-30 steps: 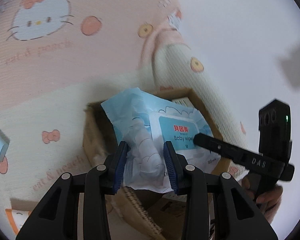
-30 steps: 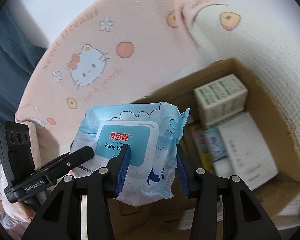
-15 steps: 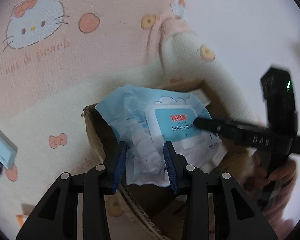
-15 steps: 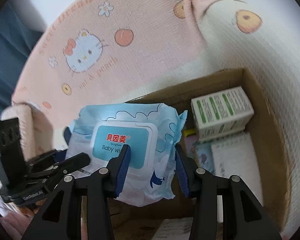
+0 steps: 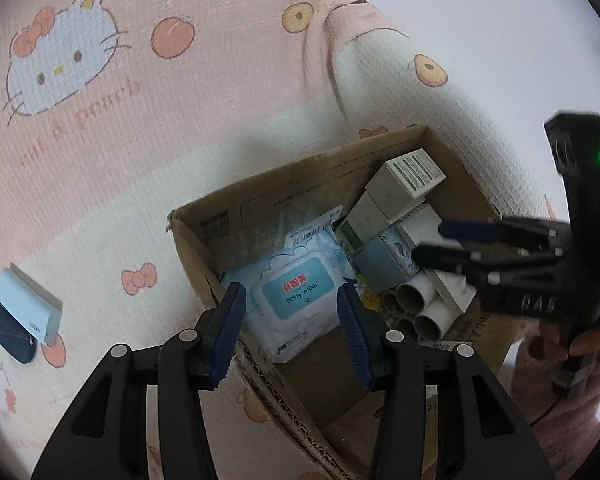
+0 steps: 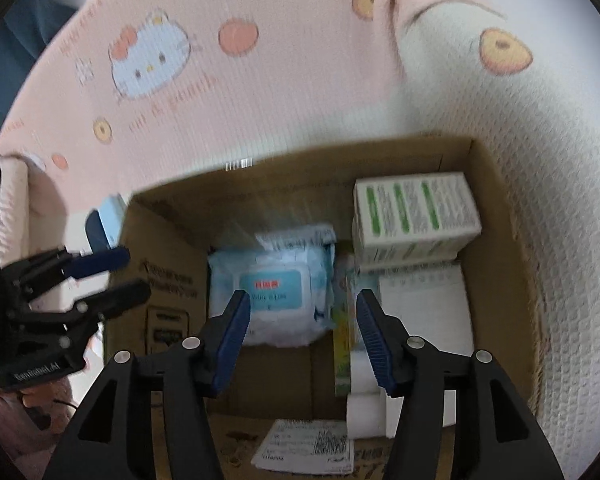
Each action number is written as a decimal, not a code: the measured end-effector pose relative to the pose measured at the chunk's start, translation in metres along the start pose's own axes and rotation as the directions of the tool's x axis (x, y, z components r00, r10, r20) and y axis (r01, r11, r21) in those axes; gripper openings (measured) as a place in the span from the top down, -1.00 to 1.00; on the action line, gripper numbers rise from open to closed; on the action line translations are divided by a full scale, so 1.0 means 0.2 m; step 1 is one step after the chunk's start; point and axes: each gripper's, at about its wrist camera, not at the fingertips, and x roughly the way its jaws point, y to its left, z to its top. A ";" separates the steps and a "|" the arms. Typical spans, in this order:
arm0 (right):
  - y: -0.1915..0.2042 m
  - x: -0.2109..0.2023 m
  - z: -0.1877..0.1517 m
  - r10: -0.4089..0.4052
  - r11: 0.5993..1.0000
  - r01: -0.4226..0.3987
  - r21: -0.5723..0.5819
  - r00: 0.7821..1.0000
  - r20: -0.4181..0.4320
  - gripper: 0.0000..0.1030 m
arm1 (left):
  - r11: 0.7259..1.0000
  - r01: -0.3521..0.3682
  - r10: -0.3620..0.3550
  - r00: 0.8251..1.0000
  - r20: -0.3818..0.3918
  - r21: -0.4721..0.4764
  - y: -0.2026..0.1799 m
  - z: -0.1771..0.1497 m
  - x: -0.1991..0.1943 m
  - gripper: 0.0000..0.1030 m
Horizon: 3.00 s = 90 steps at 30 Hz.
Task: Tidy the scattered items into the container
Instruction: 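Lower the wipes pack into the box and open both grippers, then move both grippers to the orange-and-white tissue pack and grasp it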
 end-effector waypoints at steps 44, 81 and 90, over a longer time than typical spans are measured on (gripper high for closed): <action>1.27 0.03 -0.25 0.091 0.987 -0.045 -0.155 0.950 0.298 -0.36 | 0.961 -0.040 0.144 0.919 0.368 -0.274 1.04 -0.68 -0.65 -0.35; 1.33 0.97 -0.90 0.476 0.873 -0.486 0.037 0.867 0.150 0.76 | 0.771 0.117 0.057 0.966 0.250 -0.626 1.41 -1.51 -0.19 0.62; 1.33 0.95 -0.87 0.468 0.882 -0.470 -0.034 0.866 0.177 0.76 | 0.804 0.099 0.036 0.976 0.213 -0.586 1.36 -1.45 -0.14 0.62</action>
